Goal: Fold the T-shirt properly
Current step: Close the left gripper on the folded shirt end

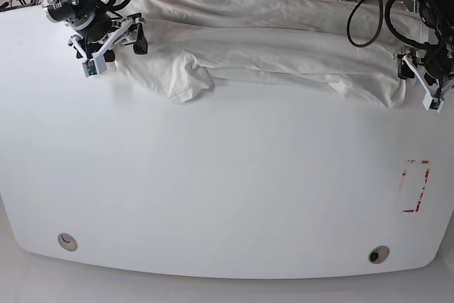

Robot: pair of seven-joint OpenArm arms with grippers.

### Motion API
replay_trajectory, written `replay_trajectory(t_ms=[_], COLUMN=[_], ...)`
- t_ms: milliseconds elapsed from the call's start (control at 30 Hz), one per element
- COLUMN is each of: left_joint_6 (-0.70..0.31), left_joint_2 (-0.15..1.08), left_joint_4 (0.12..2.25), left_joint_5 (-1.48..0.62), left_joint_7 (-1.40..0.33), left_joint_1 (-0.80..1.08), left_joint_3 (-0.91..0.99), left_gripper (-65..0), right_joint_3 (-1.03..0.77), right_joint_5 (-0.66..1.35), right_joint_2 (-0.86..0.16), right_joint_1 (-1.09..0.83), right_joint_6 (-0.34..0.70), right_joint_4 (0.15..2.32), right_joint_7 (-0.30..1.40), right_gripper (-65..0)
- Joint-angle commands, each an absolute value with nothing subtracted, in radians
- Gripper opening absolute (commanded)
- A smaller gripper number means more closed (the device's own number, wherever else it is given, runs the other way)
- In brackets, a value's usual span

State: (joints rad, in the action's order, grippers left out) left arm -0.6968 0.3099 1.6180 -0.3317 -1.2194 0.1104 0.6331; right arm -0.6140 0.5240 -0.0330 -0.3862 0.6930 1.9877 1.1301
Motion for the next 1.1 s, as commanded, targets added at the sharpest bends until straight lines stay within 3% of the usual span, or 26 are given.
replay_trajectory(t_ms=[0, 867, 933, 1000, 1067], left_joint_6=[-0.698, -0.698, -0.698, -0.698, -0.698], left_joint_2=[0.323, 0.302, 0.302, 0.300, 0.300], left_joint_4=[1.620, 1.612, 1.612, 1.612, 1.612], left_joint_5=[-0.337, -0.331, -0.331, -0.331, -0.331], left_joint_7=[-1.216, -1.214, -1.214, -1.214, -1.214], left_joint_1=[0.102, 0.102, 0.102, 0.102, 0.102], left_joint_3=[0.619, 0.553, 0.556, 0.556, 0.556], left_gripper=[-25.8, -26.2, -28.9, -36.8, -49.2], right_joint_3=[-0.616, -0.618, -0.618, -0.618, -0.618], right_joint_5=[0.539, 0.539, 0.539, 0.539, 0.539], right_joint_2=[-0.042, -0.042, -0.042, -0.042, -0.042], right_joint_1=[-0.386, -0.386, -0.386, -0.386, -0.386], right_joint_6=[0.698, 0.698, 0.698, 0.698, 0.698], right_joint_4=[2.003, 2.003, 2.003, 2.003, 2.003], right_joint_7=[1.112, 1.112, 1.112, 1.112, 1.112], right_gripper=[-17.0, -17.0, -17.0, -17.0, -17.0])
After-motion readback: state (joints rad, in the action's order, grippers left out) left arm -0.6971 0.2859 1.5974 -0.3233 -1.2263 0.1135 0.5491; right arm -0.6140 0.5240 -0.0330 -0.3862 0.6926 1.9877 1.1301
